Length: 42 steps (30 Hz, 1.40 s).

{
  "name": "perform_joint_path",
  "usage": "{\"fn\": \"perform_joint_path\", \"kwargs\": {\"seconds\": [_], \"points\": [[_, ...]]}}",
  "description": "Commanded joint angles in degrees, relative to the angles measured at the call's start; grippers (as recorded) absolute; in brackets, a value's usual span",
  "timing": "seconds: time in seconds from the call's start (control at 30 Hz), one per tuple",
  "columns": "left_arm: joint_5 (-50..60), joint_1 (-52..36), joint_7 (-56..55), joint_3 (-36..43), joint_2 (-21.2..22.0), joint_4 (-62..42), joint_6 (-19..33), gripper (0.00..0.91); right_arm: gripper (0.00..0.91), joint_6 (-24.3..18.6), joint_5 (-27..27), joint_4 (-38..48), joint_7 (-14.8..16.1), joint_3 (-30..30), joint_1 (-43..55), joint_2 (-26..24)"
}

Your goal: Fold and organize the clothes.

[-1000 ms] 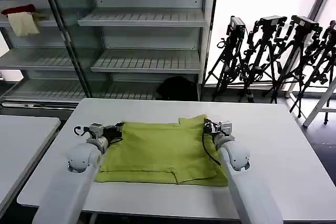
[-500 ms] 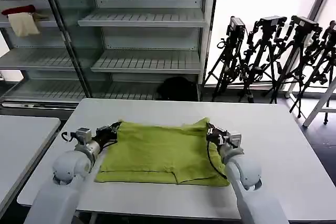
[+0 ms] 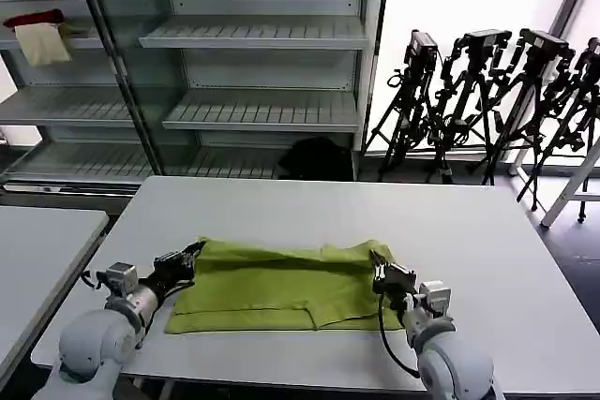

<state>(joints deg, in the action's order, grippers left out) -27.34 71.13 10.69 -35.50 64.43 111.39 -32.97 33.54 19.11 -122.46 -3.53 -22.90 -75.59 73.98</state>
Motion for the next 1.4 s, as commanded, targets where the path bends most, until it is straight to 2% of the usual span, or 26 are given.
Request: {"fn": "perform_joint_path", "kwargs": {"seconds": [0.03,0.33,0.5,0.57,0.6,0.63,0.67,0.73,0.77,0.8,0.83,0.93,1.07,1.13,1.17,1.23,1.27,1.33,1.37,1.4], "points": [[2.6,7.2,1.6,-2.4,0.3,4.5,0.4,0.000,0.000,0.0,-1.0,-4.3,0.0,-1.0,-5.5,-0.1],[7.6,8.4,1.8,-1.5,0.9,5.1,0.7,0.010,0.000,0.0,-2.4,-3.0,0.3,-2.7,-5.0,0.0],[11.8,9.1,1.7,-0.9,1.5,5.8,1.1,0.010,0.000,-0.1,-5.1,-2.4,1.7,-2.8,-5.4,0.4],[12.9,8.8,1.4,-0.7,1.9,5.8,1.0,0.020,0.000,-0.1,-7.8,-1.9,2.0,-2.3,-5.5,0.5],[13.4,8.6,1.2,-0.5,1.9,5.6,1.0,0.020,0.212,-0.1,-10.9,-1.4,3.0,-2.1,-5.8,0.9],[13.7,8.4,1.2,-0.4,2.1,5.5,1.0,0.101,0.907,-0.2,-13.1,-1.2,3.7,-1.9,-6.0,1.3],[13.9,8.2,1.0,-0.3,2.1,5.4,1.0,0.111,0.907,-0.3,-17.1,-0.7,4.2,-1.8,-6.2,2.2],[14.4,8.1,1.0,-0.3,2.1,5.3,1.0,0.121,0.907,-0.3,-20.7,-0.4,4.8,-1.7,-6.4,3.1],[14.5,8.1,0.7,-0.3,2.1,5.4,1.0,0.151,0.907,-0.3,-21.2,-0.3,4.1,-1.3,-6.5,2.8],[14.5,8.2,0.6,-0.3,2.1,5.5,1.0,0.453,0.907,-0.3,-21.8,-0.2,3.9,-1.2,-6.4,2.7],[14.7,8.3,0.5,-0.4,2.1,5.6,1.1,0.907,0.907,-0.3,-22.5,-0.1,3.7,-1.1,-6.4,2.7],[14.7,8.6,-0.2,-0.7,2.3,6.3,1.2,0.907,0.907,-0.3,-25.7,0.2,3.5,-1.6,-6.7,2.8],[12.6,8.6,-3.5,-1.6,4.1,8.1,1.8,0.907,0.907,-0.4,-25.6,-0.2,2.9,-2.3,-6.8,2.8],[12.2,8.9,-6.1,-2.1,5.2,9.0,1.9,0.907,0.907,-0.5,-21.8,-1.2,1.9,-3.4,-6.5,3.0],[12.4,9.9,-7.5,-2.8,6.6,9.7,2.0,0.907,0.907,-1.7,-14.6,-2.0,0.7,-4.5,-6.0,3.3],[12.4,12.0,-10.6,-2.6,7.9,10.5,2.5,0.907,0.907,-6.3,-5.7,-2.5,0.2,-6.2,-5.3,3.7],[12.6,13.9,-12.2,-2.3,9.6,10.8,3.7,0.907,0.907,-9.0,0.7,-2.9,0.0,-9.4,-3.3,4.1],[12.6,15.5,-15.6,-0.9,11.4,10.6,5.2,0.907,0.907,-13.1,4.8,-2.7,-0.8,-11.3,-0.9,4.3],[13.0,16.0,-17.3,0.1,12.8,10.0,6.6,0.907,0.907,-13.9,8.4,-2.6,-1.5,-12.3,1.0,4.2],[13.4,16.0,-18.6,0.5,13.7,9.5,7.0,0.907,0.907,-14.0,9.6,-2.6,-2.3,-12.9,2.3,4.0]]}}
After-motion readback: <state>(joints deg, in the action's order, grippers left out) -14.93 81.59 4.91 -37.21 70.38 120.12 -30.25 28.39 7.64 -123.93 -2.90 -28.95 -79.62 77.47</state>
